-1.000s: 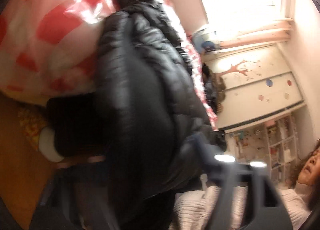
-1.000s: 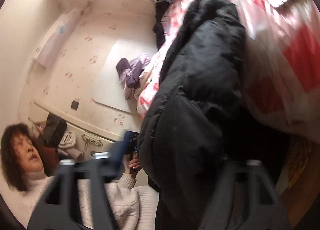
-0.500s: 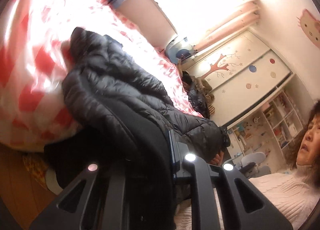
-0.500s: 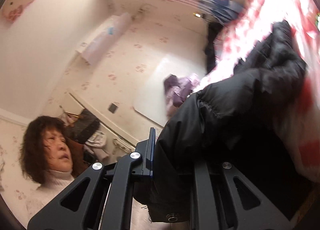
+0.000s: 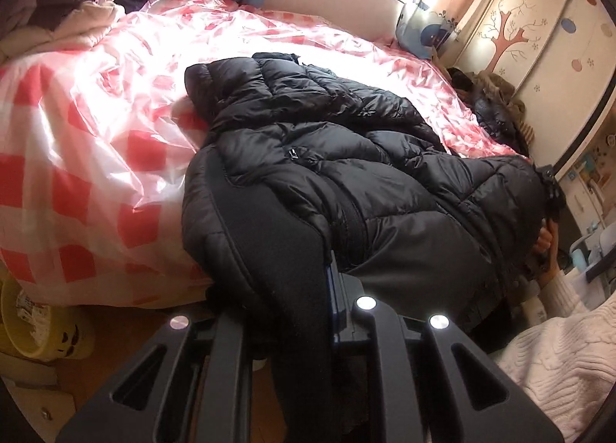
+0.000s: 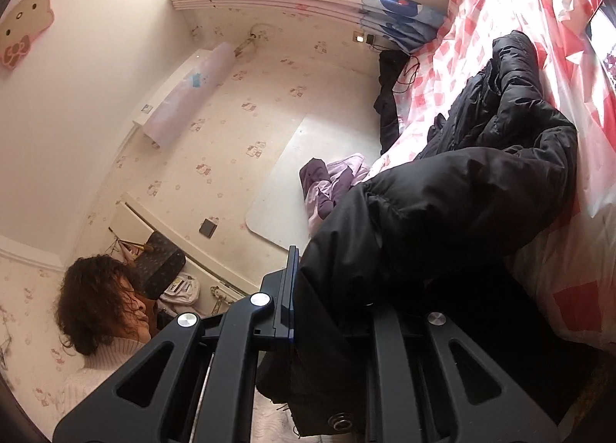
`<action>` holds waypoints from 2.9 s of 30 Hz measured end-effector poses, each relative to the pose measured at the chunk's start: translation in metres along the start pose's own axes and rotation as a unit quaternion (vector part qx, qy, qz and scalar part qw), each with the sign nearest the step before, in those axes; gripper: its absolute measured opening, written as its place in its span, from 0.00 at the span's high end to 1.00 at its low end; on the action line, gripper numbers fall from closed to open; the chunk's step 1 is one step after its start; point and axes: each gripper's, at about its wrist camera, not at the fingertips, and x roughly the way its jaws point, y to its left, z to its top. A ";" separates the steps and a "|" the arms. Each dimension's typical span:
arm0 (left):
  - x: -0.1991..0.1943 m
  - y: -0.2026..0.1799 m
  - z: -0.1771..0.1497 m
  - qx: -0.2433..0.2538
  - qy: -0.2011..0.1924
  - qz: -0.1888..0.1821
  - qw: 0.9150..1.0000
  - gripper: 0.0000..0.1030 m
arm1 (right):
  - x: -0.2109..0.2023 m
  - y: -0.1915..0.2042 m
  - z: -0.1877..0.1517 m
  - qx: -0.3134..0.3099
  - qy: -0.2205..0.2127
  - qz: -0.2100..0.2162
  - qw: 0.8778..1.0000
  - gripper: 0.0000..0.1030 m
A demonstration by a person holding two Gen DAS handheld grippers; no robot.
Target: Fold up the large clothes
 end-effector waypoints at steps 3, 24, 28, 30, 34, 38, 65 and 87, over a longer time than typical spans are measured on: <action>-0.007 -0.001 -0.001 0.000 -0.009 -0.007 1.000 0.84 | 0.003 0.004 0.002 -0.007 0.004 -0.001 1.000 0.88; 0.005 0.080 0.174 -0.167 -0.205 -0.167 0.950 0.85 | 0.052 -0.010 0.133 -0.012 -0.118 0.005 0.993 0.88; 0.048 0.107 0.213 -0.220 -0.201 -0.156 0.942 0.85 | 0.070 -0.036 0.170 0.009 -0.126 -0.028 0.992 0.88; 0.069 0.121 0.227 -0.239 -0.198 -0.142 0.940 0.85 | 0.083 -0.052 0.189 0.019 -0.129 -0.051 0.990 0.88; 0.119 0.143 0.255 -0.272 -0.187 -0.109 0.938 0.85 | 0.102 -0.099 0.221 0.052 -0.141 -0.099 0.984 0.88; 0.166 0.166 0.267 -0.303 -0.169 -0.078 0.935 0.85 | 0.117 -0.148 0.243 0.085 -0.147 -0.153 0.974 0.88; 0.157 0.161 0.319 -0.378 -0.200 -0.100 0.898 0.21 | 0.193 -0.117 0.280 -0.054 -0.083 -0.345 0.933 0.11; 0.338 0.039 0.369 -0.007 0.014 0.163 0.987 0.07 | 0.392 -0.261 0.285 -0.154 0.168 -0.572 0.788 0.07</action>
